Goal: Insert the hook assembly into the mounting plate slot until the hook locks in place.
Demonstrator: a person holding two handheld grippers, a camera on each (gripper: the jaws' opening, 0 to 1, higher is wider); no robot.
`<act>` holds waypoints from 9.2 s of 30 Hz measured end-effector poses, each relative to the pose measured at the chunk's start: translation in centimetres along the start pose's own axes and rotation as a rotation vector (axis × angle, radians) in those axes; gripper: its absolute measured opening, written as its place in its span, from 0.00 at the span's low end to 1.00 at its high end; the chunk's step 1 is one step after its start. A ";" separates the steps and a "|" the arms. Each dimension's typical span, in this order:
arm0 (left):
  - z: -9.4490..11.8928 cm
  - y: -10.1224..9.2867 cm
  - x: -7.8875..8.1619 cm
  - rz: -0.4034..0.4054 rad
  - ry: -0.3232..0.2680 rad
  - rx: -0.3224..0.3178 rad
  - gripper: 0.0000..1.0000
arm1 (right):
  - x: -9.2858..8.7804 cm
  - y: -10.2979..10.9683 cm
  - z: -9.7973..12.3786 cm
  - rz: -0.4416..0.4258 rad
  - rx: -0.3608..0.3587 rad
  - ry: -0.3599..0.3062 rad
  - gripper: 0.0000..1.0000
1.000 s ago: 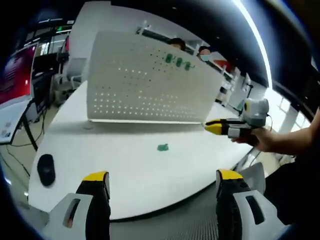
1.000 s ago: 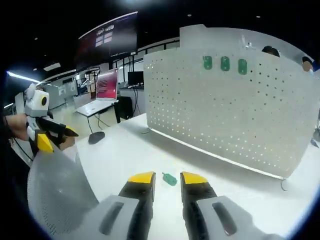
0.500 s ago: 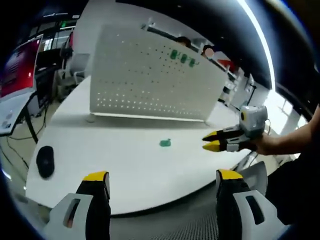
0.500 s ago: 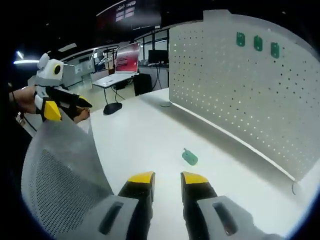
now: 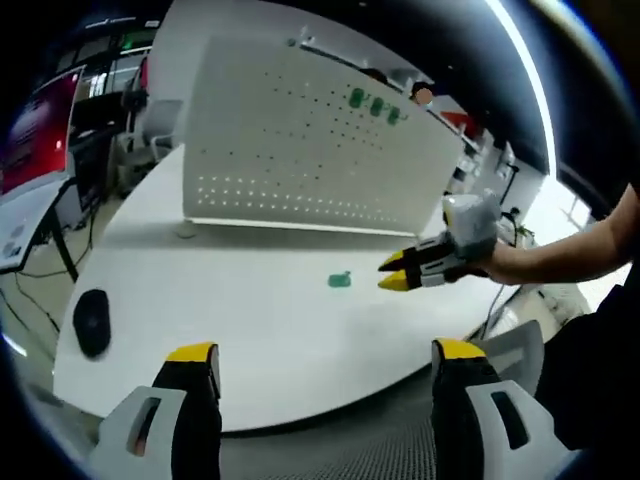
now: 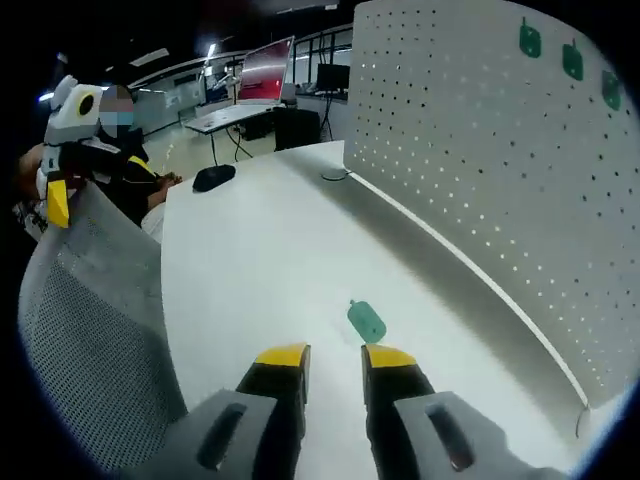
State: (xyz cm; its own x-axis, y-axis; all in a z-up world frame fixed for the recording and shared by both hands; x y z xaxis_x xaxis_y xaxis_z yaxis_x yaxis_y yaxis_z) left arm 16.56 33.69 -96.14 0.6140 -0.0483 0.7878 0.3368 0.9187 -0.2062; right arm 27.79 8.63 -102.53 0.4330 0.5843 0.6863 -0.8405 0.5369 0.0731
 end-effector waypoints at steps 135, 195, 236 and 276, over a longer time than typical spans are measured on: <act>-1.0 -3.9 9.1 0.143 -0.144 -0.225 0.01 | 14.7 12.9 6.5 -0.272 0.080 -0.767 0.07; -1.4 -4.0 8.6 -0.219 -0.219 -0.139 0.30 | 13.4 11.1 7.0 -0.343 0.144 -0.744 0.00; -1.2 -4.5 8.8 -0.078 -0.254 -0.171 1.00 | 13.1 7.9 7.2 -0.164 -0.060 -0.711 0.00; -2.2 -2.6 8.1 -0.047 -0.224 -0.107 0.96 | 12.4 -10.6 15.6 -0.278 -0.543 -0.871 0.00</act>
State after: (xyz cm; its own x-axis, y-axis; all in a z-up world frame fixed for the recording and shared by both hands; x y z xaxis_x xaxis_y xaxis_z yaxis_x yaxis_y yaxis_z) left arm 22.23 30.03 -90.53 0.4267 0.0087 0.9044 0.4424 0.8701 -0.2171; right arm 36.96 0.71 -83.44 0.0244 -0.1220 0.9922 -0.3964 0.9100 0.1216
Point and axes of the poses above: the point that each gripper's makers call its tool centre point, and the gripper's own axes: z roughly backward along the fingers, y roughly to its left, x roughly out of its top, the point moved 7 cm from there along z, roughly backward along the fingers, and after that the axes turned 11 degrees about x, right-handed, at the moved point
